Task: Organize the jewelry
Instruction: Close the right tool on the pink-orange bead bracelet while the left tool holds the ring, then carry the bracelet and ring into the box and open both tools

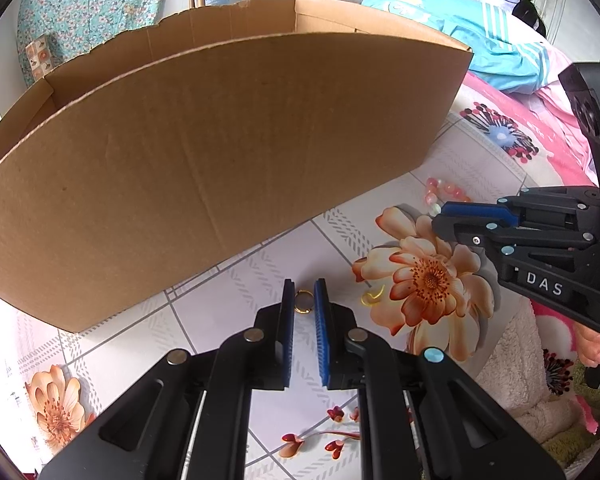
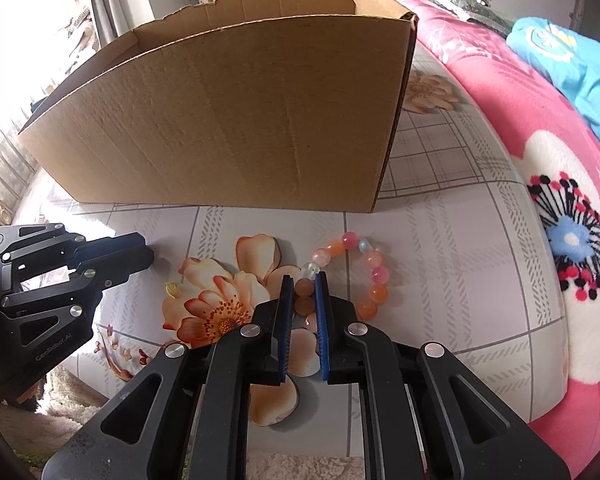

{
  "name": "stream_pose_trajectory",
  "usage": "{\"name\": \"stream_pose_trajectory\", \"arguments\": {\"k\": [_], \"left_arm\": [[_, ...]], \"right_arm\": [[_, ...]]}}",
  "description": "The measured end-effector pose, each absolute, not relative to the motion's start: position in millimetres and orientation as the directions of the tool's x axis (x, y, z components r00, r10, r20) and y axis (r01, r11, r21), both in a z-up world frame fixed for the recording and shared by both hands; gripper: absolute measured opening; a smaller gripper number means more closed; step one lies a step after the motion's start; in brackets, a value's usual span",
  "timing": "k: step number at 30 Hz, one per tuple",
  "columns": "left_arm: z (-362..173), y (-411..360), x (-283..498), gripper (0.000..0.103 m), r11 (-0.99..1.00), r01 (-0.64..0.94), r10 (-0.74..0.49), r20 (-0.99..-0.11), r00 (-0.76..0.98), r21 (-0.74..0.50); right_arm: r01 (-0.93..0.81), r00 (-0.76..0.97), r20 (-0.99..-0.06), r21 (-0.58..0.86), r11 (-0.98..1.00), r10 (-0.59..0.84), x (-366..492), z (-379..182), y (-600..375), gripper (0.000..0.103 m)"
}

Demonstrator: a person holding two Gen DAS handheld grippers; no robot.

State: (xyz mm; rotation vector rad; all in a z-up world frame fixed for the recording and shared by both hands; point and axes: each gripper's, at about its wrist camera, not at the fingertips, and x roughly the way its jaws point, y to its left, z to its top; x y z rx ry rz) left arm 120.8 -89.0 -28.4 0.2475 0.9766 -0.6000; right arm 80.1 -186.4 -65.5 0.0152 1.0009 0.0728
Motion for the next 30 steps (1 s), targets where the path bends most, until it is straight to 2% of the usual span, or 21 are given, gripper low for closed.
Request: {"name": "stream_pose_trajectory", "arguments": {"k": [6,18,30], "left_arm": [[-27.8,-89.6,121.0,0.009,0.813,0.579,-0.36,-0.836,0.414,-0.063],[-27.4,-89.7,121.0,0.009,0.813,0.579,-0.359,-0.836,0.414,-0.063],[-27.6,-90.3,120.7,0.009,0.812,0.58,-0.358,-0.837,0.414,-0.06]], "right_arm": [[-0.046,0.541,-0.839,0.041,0.998,0.059,77.0,-64.4,-183.0,0.008],[0.009,0.562,-0.811,0.206,0.979,0.165,76.6,-50.4,-216.4,0.007],[0.022,0.603,-0.77,0.277,0.961,0.208,64.1,-34.4,-242.6,0.007]]}}
